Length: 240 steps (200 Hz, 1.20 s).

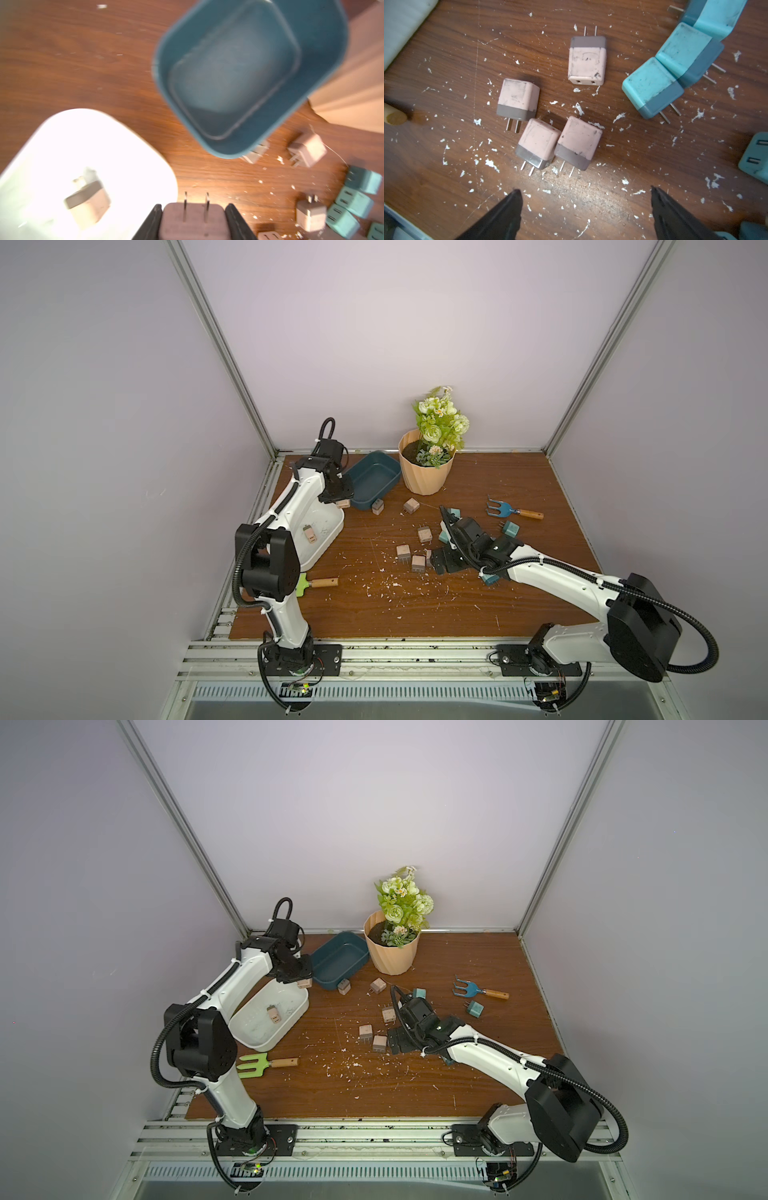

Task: Place the plugs by color into the storage box
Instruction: Place the plug in the storage box.

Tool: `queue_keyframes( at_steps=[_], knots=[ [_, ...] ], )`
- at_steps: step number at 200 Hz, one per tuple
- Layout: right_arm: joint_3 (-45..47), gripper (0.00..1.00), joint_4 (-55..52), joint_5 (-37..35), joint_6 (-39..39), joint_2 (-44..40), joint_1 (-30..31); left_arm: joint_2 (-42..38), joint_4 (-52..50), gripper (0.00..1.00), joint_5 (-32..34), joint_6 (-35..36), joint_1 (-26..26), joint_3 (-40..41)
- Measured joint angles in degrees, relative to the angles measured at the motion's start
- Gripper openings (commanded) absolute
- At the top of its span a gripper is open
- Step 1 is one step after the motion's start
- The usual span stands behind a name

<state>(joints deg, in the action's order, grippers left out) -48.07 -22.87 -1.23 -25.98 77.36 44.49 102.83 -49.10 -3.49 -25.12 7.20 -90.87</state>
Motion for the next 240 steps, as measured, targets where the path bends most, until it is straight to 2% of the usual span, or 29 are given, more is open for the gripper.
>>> queue_keyframes(
  at_steps=[38, 73, 144, 178, 216, 240],
  knots=[
    [0.0, 0.99, 0.0, 0.0, 0.0, 0.1, 0.0, 0.4, -0.9, 0.35, 2.0, 1.9, -4.5, 4.0],
    [0.0, 0.99, 0.0, 0.0, 0.0, 0.4, 0.0, 2.0, 0.5, 0.35, 3.0, 3.3, -5.2, 7.0],
    [0.0, 0.99, -0.1, 0.0, -0.4, 0.4, 0.0, 10.5, 7.1, 0.36, 4.1, 3.8, -5.4, 11.6],
    [0.0, 0.99, -0.1, 0.0, -0.5, 0.4, 0.0, 10.5, 8.9, 0.46, 4.5, 3.3, -5.4, 12.1],
    [0.0, 0.99, -0.1, 0.0, -0.6, 0.4, 0.0, 9.8, 9.8, 0.67, 5.3, 2.7, -5.4, 13.0],
    [-0.3, 0.99, -0.1, 0.0, -0.7, 0.4, 0.0, 8.7, 8.2, 0.70, 5.9, 1.8, -5.5, 13.2]
  ],
)
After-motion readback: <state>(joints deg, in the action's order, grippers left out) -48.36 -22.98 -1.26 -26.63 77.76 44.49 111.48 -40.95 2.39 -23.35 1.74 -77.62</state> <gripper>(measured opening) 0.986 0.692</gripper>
